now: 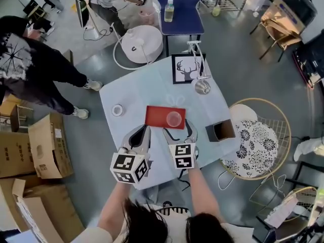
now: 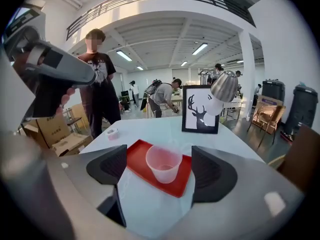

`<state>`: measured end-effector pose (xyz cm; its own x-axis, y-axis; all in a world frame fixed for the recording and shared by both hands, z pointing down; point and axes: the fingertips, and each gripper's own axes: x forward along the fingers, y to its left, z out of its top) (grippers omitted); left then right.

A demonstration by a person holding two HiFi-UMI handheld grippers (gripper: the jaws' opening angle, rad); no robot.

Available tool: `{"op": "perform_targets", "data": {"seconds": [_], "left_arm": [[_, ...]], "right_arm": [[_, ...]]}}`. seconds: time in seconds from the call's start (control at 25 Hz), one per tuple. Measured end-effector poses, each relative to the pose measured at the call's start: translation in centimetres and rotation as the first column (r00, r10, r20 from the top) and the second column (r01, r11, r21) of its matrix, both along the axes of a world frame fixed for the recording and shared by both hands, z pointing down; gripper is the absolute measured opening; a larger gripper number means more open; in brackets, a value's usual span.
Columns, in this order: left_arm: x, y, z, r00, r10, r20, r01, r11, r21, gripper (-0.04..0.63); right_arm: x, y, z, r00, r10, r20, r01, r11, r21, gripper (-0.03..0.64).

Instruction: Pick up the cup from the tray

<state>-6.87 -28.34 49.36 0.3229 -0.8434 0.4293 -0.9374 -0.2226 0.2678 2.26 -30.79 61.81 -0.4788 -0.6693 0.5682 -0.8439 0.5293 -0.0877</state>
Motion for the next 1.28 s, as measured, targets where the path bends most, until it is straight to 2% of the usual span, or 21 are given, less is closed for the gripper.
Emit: {"op": "perform_targets", "data": {"seconds": [0.36,0.56,0.68,0.72,0.76,1.04,1.28], "left_arm": [[-1.1,0.5,3.5,0.999,-0.032,0.026,0.033,0.997,-0.076,0.0],[-1.6,0.3,4.3,0.998,-0.044,0.034,0.047,0.995,-0.086,0.0],[-1.5,-0.3,4.6,0.998,-0.025,0.054,0.03,0.996,-0.09,0.0],[-1.5,-0.5,4.6,0.998,-0.022,0.055,0.027,0.996,-0.091,0.0],[-1.4,-0.6,4.6,0.998,-0.021,0.052,0.026,0.996,-0.091,0.0],[-0.6,0.1,5.4,0.999,-0.007,0.048,0.013,0.993,-0.117,0.0],[-0.8,-0.1,4.6,0.999,-0.011,0.042,0.016,0.994,-0.105,0.0]], "right_arm": [[-1.1,-1.5,3.3,1.0,-0.018,0.013,0.019,0.998,-0.059,0.43],[-1.1,-1.8,5.0,1.0,-0.012,-0.004,0.012,0.995,-0.103,0.429],[-0.9,-1.9,5.4,1.0,0.005,0.003,-0.004,0.992,-0.127,0.393],[-0.9,-1.8,5.3,1.0,0.007,0.002,-0.007,0.992,-0.129,0.362],[-0.9,-1.7,5.1,1.0,0.005,-0.002,-0.006,0.992,-0.124,0.335],[-0.7,-1.8,4.6,1.0,-0.003,-0.03,0.0,0.996,-0.087,0.325],[-0.3,-1.6,3.1,1.0,0.016,0.005,-0.015,0.997,-0.073,0.324]]}}
